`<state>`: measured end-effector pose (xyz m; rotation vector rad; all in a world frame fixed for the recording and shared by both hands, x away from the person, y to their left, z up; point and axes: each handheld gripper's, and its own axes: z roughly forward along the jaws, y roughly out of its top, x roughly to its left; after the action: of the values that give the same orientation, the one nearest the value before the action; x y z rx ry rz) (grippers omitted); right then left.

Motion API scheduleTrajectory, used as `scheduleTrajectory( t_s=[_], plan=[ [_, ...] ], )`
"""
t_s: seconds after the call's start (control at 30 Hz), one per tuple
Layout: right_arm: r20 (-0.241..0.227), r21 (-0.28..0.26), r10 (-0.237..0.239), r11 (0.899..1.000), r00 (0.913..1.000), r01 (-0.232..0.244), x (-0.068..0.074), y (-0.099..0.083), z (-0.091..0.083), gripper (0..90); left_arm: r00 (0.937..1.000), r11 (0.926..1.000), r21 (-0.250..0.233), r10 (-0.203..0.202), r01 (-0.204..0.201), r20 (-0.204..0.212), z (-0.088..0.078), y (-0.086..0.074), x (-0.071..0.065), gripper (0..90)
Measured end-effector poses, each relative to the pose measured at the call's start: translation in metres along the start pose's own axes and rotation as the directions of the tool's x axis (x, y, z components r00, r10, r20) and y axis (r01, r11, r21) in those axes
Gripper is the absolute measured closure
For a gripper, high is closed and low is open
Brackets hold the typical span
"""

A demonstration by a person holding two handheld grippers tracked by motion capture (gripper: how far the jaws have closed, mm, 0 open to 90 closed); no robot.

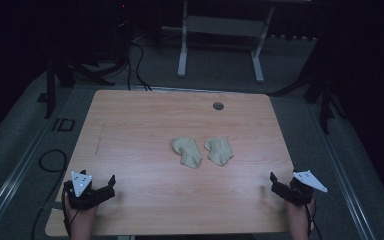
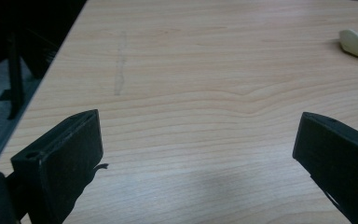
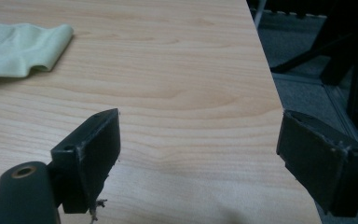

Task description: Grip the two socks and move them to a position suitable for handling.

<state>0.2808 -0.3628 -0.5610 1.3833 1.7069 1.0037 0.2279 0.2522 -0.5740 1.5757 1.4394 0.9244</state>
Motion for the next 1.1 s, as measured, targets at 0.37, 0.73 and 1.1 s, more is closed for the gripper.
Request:
scheduleTrajectory(
  t_s=[0.37, 0.73, 1.1],
  plan=[
    [-0.008, 0.030, -0.007, 1.000, 0.9999, 0.007, 0.003, 0.003, 0.001, 14.3, 1.0000, 0.9998, -0.018, 0.003, -0.003, -0.002, -0.001, 0.000, -0.001, 1.4],
    [-0.063, 0.096, 0.045, 0.995, 0.9970, -0.038, 0.007, 0.017, 0.007, 14.5, 0.9993, 0.9978, -0.061, -0.024, 0.026, 0.028, -0.008, 0.000, -0.006, 1.4],
    [-0.174, 0.191, 0.059, 0.981, 0.9829, -0.025, 0.030, 0.040, 0.022, 13.3, 0.9956, 0.9956, -0.088, -0.024, 0.032, 0.091, -0.006, 0.003, -0.012, 1.5]
  ],
)
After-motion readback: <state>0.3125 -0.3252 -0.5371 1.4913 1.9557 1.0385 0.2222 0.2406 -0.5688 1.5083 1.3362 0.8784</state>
